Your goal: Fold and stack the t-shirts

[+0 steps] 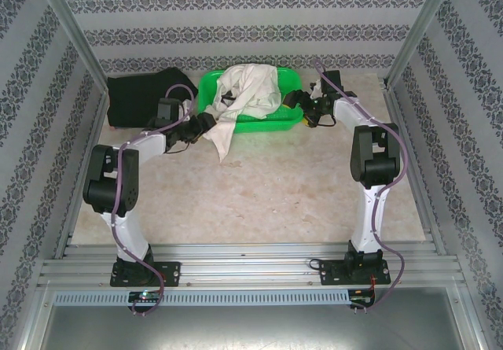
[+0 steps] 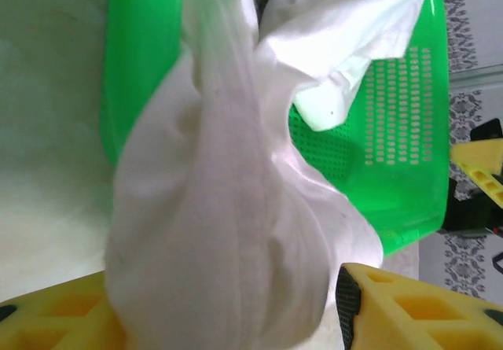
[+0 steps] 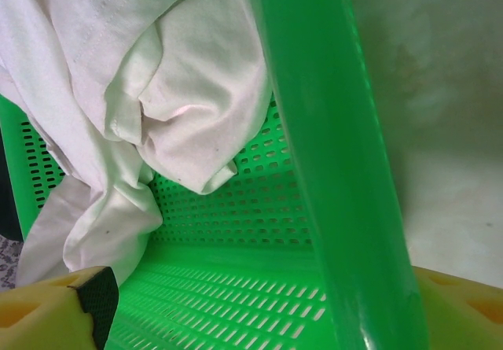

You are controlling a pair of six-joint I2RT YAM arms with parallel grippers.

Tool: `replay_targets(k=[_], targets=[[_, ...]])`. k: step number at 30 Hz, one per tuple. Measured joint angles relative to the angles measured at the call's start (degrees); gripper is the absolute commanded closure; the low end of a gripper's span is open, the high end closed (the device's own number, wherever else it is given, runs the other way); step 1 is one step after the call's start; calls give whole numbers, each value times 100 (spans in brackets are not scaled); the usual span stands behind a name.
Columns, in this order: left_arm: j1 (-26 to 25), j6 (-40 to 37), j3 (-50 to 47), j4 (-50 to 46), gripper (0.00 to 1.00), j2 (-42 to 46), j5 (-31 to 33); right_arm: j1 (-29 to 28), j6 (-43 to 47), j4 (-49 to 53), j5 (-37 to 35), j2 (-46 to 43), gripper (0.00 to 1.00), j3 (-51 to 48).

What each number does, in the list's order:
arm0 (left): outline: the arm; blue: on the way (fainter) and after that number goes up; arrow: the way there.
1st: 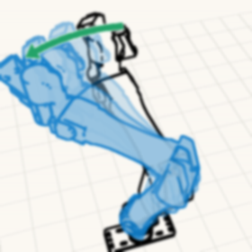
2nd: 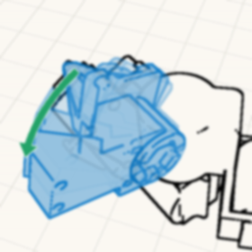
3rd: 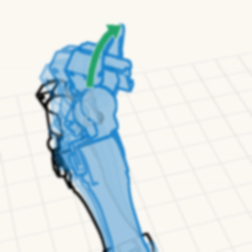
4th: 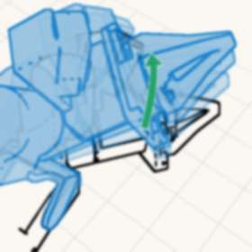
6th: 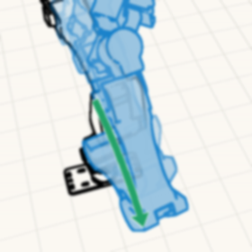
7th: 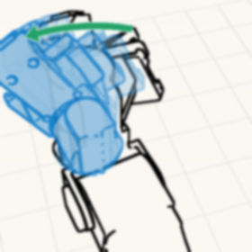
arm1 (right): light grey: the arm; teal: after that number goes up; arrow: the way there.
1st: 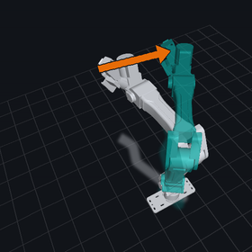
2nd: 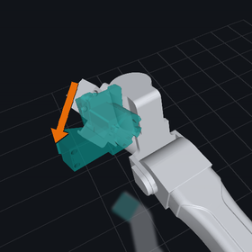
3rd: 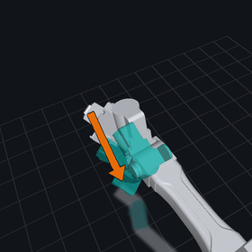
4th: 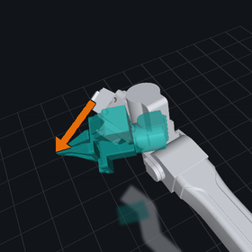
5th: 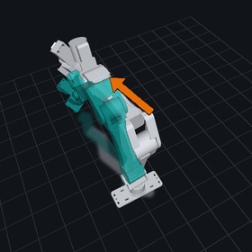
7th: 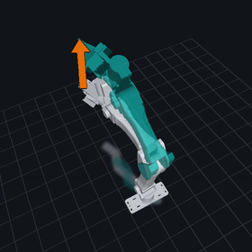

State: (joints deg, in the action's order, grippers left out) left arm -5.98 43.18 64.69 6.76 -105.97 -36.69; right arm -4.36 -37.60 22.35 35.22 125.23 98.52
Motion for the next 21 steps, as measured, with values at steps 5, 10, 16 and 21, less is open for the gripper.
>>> replay_targets(k=[5, 10, 16, 21], targets=[[42, 0, -321, 42, 43, 245, -201, 0, 0, 0, 0, 0, 11, 0], [46, 66, -490, 170, 65, 293, -284, 0, 0, 2, 0, 0, 13, 0], [48, 181, -468, 317, 99, 293, -387, 2, -7, 22, -4, 11, 21, 0], [48, 256, -365, 319, 100, 321, -485, 2, -39, 79, -44, 79, 37, 0]])
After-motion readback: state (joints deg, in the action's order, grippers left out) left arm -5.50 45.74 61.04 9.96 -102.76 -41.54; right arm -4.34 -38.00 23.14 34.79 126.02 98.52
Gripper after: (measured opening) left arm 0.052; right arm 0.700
